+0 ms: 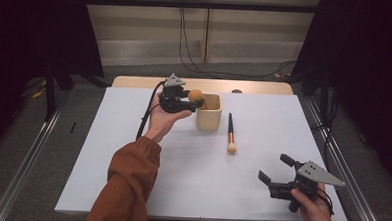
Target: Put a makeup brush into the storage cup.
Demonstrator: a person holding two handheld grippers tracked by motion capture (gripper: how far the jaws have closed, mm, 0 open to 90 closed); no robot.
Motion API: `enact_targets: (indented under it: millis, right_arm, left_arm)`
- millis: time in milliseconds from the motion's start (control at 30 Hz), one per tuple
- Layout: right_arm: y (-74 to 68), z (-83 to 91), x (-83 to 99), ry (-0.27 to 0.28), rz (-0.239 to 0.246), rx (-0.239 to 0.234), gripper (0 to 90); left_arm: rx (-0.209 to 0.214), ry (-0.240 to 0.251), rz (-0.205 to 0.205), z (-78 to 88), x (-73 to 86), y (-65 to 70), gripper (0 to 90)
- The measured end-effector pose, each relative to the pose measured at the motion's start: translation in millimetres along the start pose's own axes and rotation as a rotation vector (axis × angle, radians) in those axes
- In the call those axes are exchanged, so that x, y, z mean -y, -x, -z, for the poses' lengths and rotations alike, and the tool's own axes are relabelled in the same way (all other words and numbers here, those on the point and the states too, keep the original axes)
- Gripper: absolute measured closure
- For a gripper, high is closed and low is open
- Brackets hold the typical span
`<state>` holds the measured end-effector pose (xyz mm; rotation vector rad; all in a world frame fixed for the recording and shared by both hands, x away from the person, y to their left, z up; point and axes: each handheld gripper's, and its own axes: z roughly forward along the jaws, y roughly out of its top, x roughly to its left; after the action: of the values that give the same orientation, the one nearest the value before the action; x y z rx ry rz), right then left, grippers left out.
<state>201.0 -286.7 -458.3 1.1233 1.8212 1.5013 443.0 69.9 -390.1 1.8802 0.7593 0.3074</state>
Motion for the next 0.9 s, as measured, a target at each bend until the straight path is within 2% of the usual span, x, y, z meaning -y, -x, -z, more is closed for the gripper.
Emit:
enact_targets:
  millis: [133, 200, 267, 367, 500, 567, 600, 733, 833, 900]
  right_arm:
    - [0.1, -0.5, 0.1, -0.003, 0.009, 0.0, 0.0]
    - [0.2, -0.5, 0.1, -0.003, 0.009, 0.0, 0.0]
    - [0.4, -0.5, 0.1, -0.003, 0.008, 0.001, 0.0]
    - [0.6, 0.1, -0.2, 0.0, 0.002, 0.003, 0.0]
    - [0.9, 0.1, -0.5, 0.0, 0.002, 0.007, 0.0]
    - [0.1, -0.2, -0.7, 0.002, 0.001, 0.005, 0.0]
    - [-0.3, -0.5, -0.8, 0.0, 0.0, 0.005, 0.0]
    - [-0.1, -1.1, -0.9, 0.001, 0.004, 0.006, 0.0]
    - [1.1, -0.6, -0.6, 0.0, 0.0, 0.011, 0.0]
    - [1.6, -0.5, -0.9, 0.004, -0.006, 0.015, 0.0]
  left_arm:
    - [0.006, 0.024, -0.005, 4.6, 3.0, 0.9, 21.0]
    - [0.016, 0.029, 0.014, 6.6, 4.3, 0.5, 15.2]
    - [0.005, 0.029, 0.009, 8.5, 6.2, 0.7, 9.3]
    - [0.01, 0.045, 0.028, 12.5, 10.6, 0.8, 5.0]
    - [0.001, 0.043, 0.023, 19.4, 17.7, -0.6, 3.4]
    - [0.038, 0.054, 0.035, 24.2, 22.3, -2.6, 3.7]
    - [0.037, 0.055, 0.037, 26.9, 25.4, -3.3, 3.4]
    - [0.022, 0.053, 0.037, 36.7, 33.3, -5.9, 3.4]
    - [-0.016, 0.056, 0.025, 44.1, 36.0, -7.3, 3.6]
    - [-0.028, 0.054, 0.036, 47.7, 37.4, -7.3, 3.8]
